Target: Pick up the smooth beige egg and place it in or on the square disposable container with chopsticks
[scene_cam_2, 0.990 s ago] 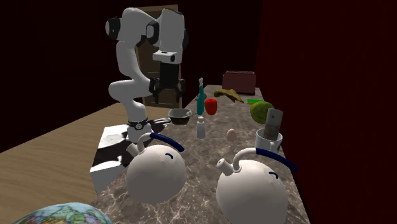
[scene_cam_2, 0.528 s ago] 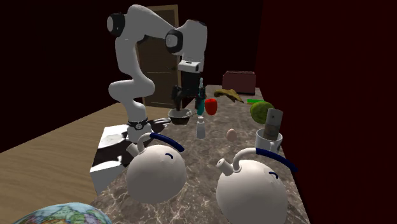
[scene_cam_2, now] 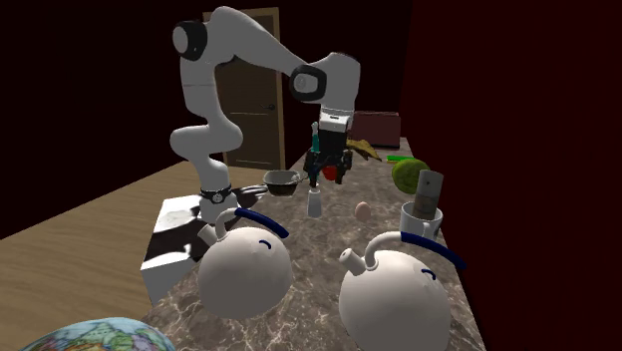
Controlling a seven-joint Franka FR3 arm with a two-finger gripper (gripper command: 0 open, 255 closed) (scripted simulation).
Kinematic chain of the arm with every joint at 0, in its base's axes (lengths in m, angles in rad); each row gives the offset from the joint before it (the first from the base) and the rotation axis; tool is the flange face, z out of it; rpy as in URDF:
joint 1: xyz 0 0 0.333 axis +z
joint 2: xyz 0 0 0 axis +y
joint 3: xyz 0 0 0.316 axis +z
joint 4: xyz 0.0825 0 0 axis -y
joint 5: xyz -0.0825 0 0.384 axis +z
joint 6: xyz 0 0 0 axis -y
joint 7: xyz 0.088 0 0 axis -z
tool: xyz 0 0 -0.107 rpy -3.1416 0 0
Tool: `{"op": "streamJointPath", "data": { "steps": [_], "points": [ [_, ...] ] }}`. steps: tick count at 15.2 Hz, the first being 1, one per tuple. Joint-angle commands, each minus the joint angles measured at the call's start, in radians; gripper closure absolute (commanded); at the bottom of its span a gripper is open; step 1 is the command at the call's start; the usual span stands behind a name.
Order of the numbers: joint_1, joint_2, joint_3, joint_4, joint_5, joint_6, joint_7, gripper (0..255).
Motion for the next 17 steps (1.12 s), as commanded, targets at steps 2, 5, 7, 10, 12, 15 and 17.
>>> {"op": "streamJointPath", "data": {
  "steps": [2, 5, 7, 10, 12, 15, 17],
  "points": [
    [0.025, 0.135, 0.03, 0.096, -0.071, 0.007, 0.087, 0],
    [0.069, 0.261, 0.04, 0.196, -0.14, 0.0, 0.162, 0],
    [0.107, 0.345, 0.038, 0.27, -0.183, -0.011, 0.205, 0],
    [0.15, 0.428, 0.03, 0.351, -0.223, -0.027, 0.241, 0],
    [0.15, 0.437, 0.026, 0.335, -0.23, -0.004, 0.246, 0],
    [0.15, 0.451, 0.02, 0.312, -0.242, 0.03, 0.254, 0],
    [0.151, 0.465, 0.013, 0.295, -0.254, 0.059, 0.261, 0]
  ]
}}
